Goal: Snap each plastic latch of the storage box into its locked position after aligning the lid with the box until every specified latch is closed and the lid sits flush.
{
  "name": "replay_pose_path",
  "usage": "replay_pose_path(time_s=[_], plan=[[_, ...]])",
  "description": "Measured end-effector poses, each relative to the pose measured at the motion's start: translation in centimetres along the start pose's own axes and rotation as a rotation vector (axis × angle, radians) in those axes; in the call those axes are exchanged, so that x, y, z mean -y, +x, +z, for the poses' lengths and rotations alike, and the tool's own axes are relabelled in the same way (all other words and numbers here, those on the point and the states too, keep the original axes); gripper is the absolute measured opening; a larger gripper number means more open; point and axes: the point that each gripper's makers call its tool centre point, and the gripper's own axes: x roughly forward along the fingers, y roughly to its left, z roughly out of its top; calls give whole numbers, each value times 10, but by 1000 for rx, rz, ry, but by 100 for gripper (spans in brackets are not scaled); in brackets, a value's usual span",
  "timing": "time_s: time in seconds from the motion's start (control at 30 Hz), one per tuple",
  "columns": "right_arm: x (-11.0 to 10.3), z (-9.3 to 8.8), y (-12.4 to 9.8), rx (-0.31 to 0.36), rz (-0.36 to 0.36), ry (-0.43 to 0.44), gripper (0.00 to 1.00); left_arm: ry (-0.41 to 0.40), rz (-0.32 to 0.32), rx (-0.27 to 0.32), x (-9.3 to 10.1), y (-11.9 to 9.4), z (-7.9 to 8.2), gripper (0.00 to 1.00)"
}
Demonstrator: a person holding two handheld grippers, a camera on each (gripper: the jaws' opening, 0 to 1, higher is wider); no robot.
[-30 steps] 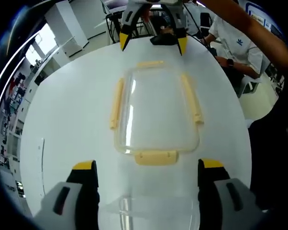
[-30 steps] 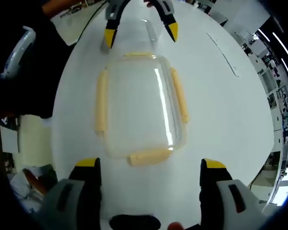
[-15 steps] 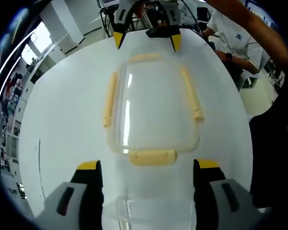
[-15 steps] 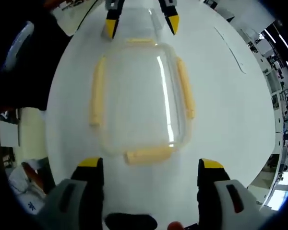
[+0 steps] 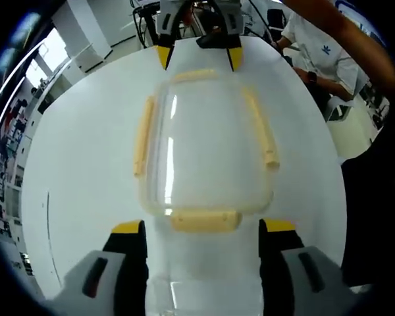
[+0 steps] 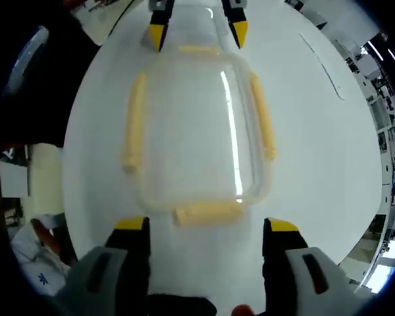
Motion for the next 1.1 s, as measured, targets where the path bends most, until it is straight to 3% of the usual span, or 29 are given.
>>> replay_pose_path(time_s=[1.1], plan=[[-1,0,6,7,63,-29,51,-21,-93,15,5,7,-1,45]])
